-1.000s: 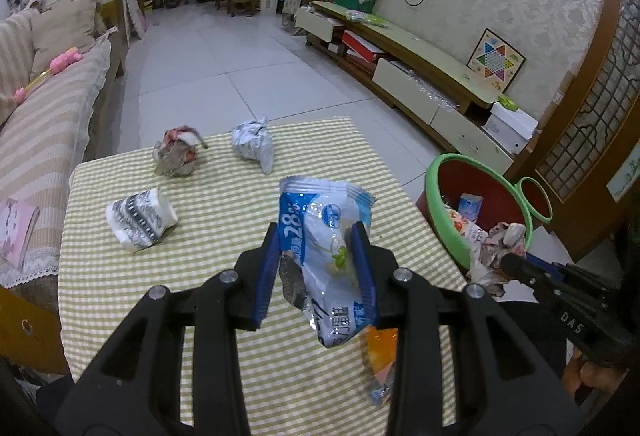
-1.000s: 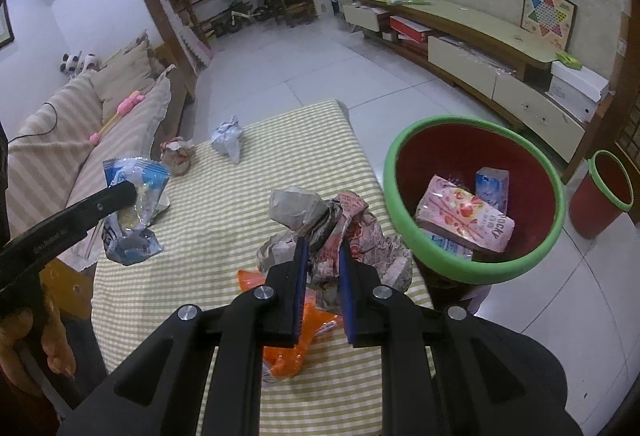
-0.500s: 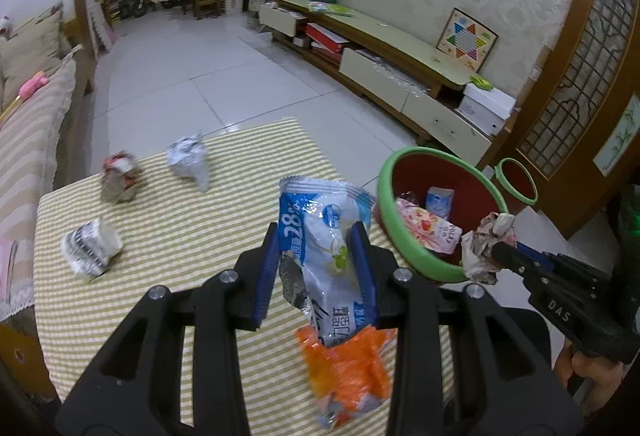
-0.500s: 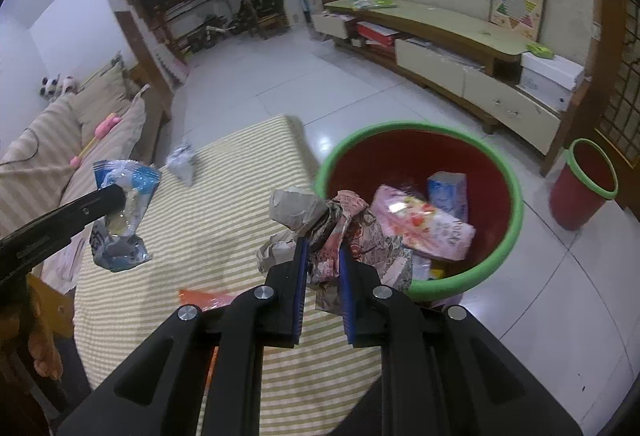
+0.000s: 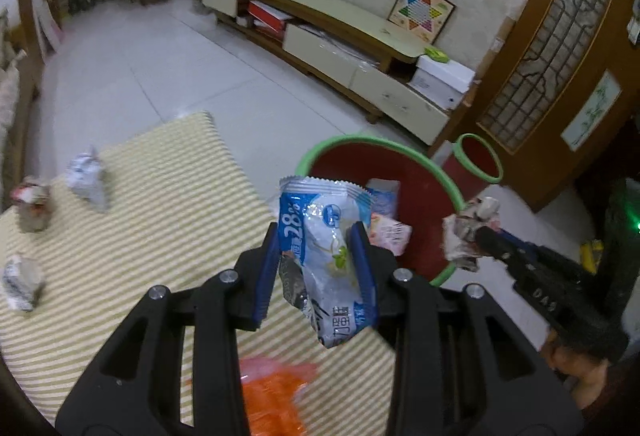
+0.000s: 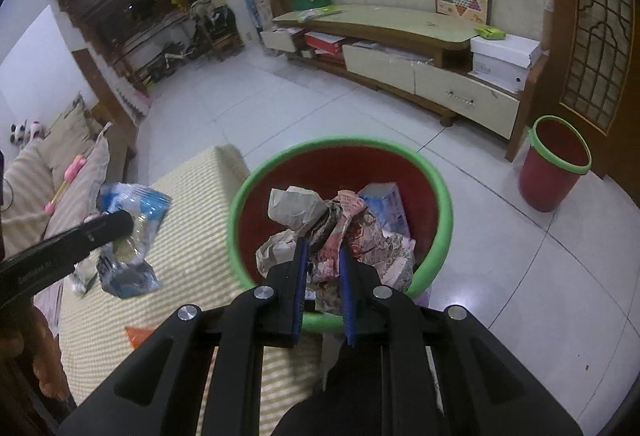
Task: Collect trash
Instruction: 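Open both tools over the bin to drop the packet and paper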
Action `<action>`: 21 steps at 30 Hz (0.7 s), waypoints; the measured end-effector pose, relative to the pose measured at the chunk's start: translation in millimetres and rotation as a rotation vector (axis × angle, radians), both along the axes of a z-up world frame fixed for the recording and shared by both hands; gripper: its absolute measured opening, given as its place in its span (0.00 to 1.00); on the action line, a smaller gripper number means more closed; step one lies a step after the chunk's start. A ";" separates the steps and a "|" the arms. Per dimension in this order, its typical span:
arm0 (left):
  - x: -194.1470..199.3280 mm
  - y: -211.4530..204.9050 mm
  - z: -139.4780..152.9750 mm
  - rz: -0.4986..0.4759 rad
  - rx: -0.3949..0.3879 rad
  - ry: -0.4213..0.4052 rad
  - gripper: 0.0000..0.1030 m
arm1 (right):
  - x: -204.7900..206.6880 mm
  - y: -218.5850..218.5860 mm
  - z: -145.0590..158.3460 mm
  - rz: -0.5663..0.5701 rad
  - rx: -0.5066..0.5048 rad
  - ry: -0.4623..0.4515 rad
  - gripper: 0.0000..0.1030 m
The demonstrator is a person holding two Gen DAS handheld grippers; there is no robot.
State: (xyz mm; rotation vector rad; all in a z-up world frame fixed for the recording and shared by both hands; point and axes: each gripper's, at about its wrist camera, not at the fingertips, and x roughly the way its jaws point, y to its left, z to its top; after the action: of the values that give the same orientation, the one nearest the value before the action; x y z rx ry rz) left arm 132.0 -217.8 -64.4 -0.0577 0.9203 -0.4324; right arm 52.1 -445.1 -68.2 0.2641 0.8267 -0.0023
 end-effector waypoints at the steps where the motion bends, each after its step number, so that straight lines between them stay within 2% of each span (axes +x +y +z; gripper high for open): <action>1: 3.5 -4.6 -0.6 -0.009 -0.002 -0.001 0.32 | 3.3 -3.1 -0.3 -0.002 0.004 -0.003 0.14; 7: 27.0 -39.2 -7.3 -0.058 -0.014 0.031 0.34 | 24.5 -15.3 -2.3 -0.019 0.015 -0.014 0.16; 10: 34.9 -48.7 -8.7 -0.063 -0.025 0.041 0.41 | 27.8 -19.8 -2.6 -0.045 0.009 -0.027 0.21; 12: 36.7 -50.3 -7.8 -0.060 -0.026 0.038 0.53 | 31.4 -23.0 -5.5 -0.055 0.007 -0.023 0.25; 14: 36.9 -51.2 -7.4 -0.060 -0.027 0.030 0.60 | 35.5 -25.2 -8.9 -0.061 0.000 -0.015 0.34; 15: 36.4 -50.0 -7.7 -0.060 -0.023 0.025 0.62 | 36.5 -26.1 -10.3 -0.065 -0.003 -0.010 0.45; 17: 32.0 -43.5 -7.8 -0.052 0.001 0.003 0.65 | 36.4 -26.6 -10.4 -0.072 -0.005 -0.013 0.48; 19: 27.4 -34.0 -7.9 -0.037 0.024 -0.015 0.69 | 35.3 -26.0 -9.4 -0.075 -0.001 -0.015 0.57; 21: 21.6 -16.8 -8.8 -0.017 0.044 -0.032 0.74 | 31.9 -22.7 -7.9 -0.065 0.009 -0.011 0.58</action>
State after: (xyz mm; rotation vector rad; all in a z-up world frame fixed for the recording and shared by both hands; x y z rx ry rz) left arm 153.6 -234.6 -73.1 -0.0029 0.8985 -0.4278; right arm 83.9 -467.8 -76.1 0.2988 0.8068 -0.0577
